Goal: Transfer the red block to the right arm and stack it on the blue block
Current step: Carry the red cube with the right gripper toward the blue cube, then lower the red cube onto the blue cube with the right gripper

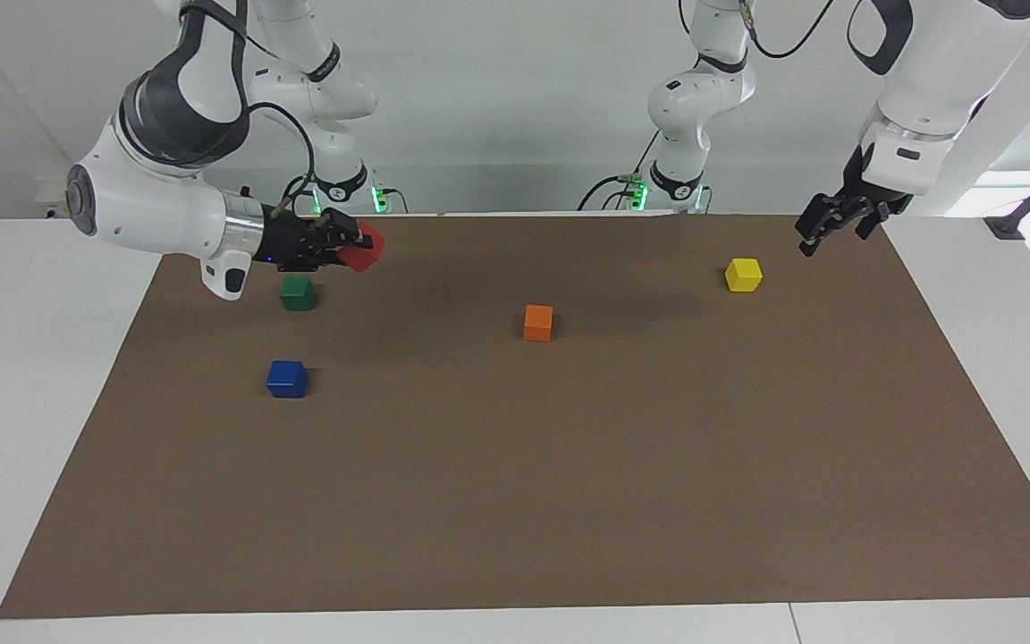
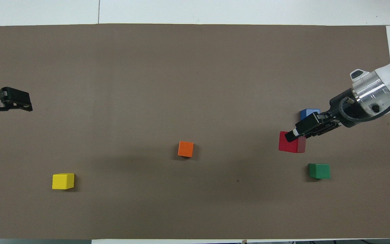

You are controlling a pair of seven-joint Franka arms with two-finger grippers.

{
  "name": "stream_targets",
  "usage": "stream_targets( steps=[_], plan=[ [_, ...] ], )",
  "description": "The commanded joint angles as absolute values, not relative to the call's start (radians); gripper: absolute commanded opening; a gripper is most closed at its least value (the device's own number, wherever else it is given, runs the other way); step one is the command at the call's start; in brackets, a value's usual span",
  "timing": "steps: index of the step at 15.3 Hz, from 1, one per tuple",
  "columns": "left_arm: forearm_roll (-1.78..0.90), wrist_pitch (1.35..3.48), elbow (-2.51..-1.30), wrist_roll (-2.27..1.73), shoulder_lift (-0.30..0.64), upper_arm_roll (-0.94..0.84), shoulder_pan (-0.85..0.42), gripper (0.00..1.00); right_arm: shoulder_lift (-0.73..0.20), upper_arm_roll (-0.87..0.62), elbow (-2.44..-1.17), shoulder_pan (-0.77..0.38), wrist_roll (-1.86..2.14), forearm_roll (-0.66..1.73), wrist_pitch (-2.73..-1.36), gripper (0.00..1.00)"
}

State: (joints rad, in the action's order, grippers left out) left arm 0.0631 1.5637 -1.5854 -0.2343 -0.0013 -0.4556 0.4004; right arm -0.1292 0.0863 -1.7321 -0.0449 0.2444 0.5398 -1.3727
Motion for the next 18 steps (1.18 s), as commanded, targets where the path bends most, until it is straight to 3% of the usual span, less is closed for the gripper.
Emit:
stream_targets(
  steps=[1, 4, 11, 14, 18],
  plan=[
    [0.130, 1.464, -1.407, -0.229, 0.161, -0.398, 0.278, 1.00, -0.179, 0.078, -1.655, -0.084, 0.216, 0.335, -1.390, 0.00],
    [0.115, 1.442, -1.356, -0.229, 0.170, -0.234, 0.140, 1.00, -0.187, 0.078, -1.660, -0.110, 0.216, 0.145, -1.416, 0.00],
    [0.112, 1.433, -1.507, -0.232, 0.068, -0.126, -0.027, 1.00, -0.250, 0.078, -1.644, -0.092, 0.232, -0.018, -1.387, 0.00],
    [0.071, 1.499, -1.620, -0.229, -0.006, -0.133, -0.012, 1.00, -0.331, 0.080, -1.594, -0.075, 0.232, -0.034, -1.381, 0.00],
    [0.032, 1.511, -1.672, -0.131, -0.049, -0.126, 0.003, 1.00, -0.426, 0.081, -1.490, -0.071, 0.232, -0.067, -1.347, 0.00]
  ],
)
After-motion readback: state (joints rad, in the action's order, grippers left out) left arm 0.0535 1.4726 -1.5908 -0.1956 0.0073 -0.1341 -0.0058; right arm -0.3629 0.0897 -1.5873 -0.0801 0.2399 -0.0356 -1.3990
